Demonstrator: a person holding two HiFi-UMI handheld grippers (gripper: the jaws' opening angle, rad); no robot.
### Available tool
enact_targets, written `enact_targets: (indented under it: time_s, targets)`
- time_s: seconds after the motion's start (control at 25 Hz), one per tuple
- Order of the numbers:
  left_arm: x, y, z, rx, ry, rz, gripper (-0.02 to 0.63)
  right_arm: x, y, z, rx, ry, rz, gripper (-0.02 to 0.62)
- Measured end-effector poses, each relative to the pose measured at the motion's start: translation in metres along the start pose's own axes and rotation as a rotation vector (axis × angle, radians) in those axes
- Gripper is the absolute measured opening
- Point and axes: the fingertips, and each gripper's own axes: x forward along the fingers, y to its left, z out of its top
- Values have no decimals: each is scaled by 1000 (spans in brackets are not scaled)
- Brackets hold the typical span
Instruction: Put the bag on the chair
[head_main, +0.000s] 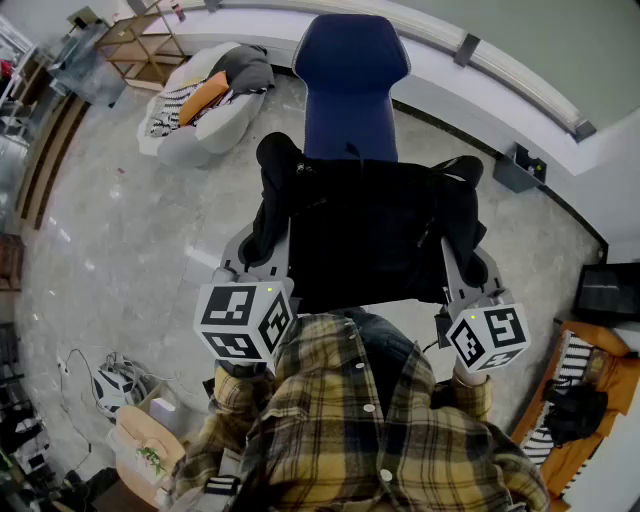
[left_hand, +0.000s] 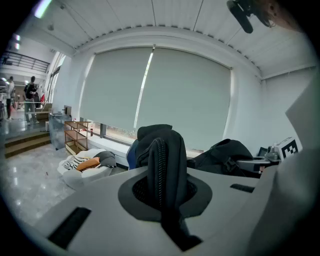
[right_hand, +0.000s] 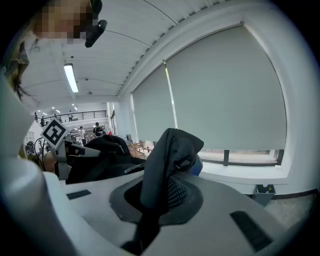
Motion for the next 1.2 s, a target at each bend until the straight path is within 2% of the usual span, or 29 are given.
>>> enact_targets:
  time_s: [0.16, 0.6, 1.2]
  targets:
    - [4, 2, 1, 37, 2, -4, 32, 5, 3, 3, 2, -9, -5, 26]
    - [2, 24, 0, 39, 3, -37, 32, 15, 20, 2, 34, -17, -28, 26]
    - [9, 60, -21, 60, 59, -35, 32, 38, 43, -25, 57, 38, -49, 26]
